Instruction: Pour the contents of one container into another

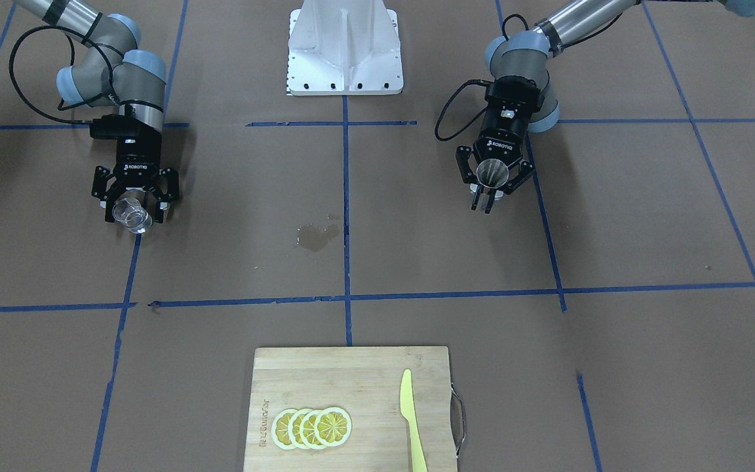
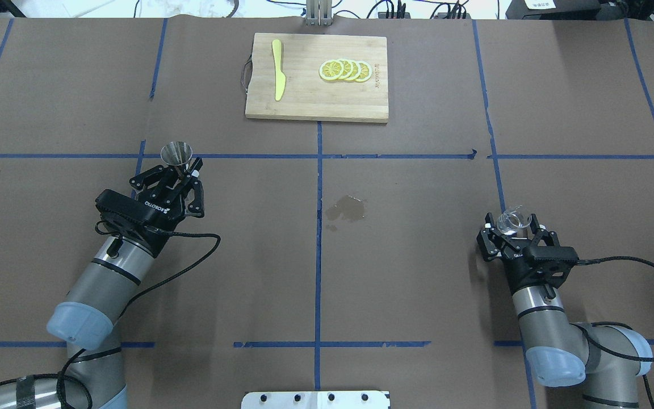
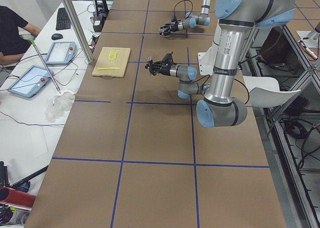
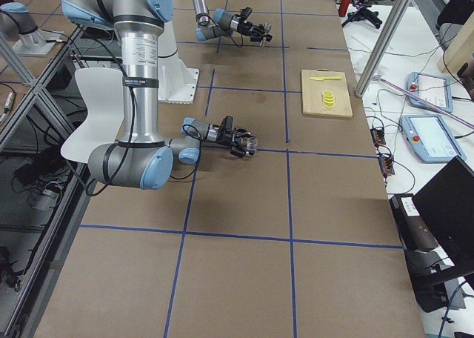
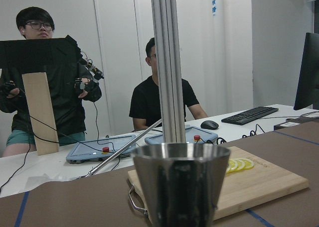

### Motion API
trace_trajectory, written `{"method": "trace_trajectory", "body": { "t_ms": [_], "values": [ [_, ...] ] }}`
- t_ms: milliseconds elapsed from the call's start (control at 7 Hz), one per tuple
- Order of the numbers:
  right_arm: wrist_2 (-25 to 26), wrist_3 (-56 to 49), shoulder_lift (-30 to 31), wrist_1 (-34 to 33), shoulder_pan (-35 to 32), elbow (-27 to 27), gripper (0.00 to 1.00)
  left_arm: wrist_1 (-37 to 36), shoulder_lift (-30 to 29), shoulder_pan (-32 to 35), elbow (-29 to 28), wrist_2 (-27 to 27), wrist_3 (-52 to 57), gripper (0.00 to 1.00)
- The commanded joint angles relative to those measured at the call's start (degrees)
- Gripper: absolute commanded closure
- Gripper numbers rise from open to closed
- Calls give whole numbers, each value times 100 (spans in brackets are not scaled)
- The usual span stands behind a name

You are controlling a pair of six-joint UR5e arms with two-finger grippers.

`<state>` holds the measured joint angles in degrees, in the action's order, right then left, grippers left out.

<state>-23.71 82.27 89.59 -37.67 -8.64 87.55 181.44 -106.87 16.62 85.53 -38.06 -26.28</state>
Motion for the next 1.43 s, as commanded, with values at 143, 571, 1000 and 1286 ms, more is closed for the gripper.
{"method": "trace_trajectory", "body": {
  "t_ms": [143,571,1000,1286],
  "values": [
    [-28,-316,-55,584,-23,-333,20,5,-1,-1,16,0,0,100],
    [-63,-787,-99,735,-23,-284,95,-4,-1,-1,34,0,9,100],
    [-72,-1614,-126,726,-85,313,100,-4,-44,-1,51,18,9,100],
    [-55,-2037,-117,718,-68,814,100,-317,-202,-19,8,-17,9,100]
  ]
}}
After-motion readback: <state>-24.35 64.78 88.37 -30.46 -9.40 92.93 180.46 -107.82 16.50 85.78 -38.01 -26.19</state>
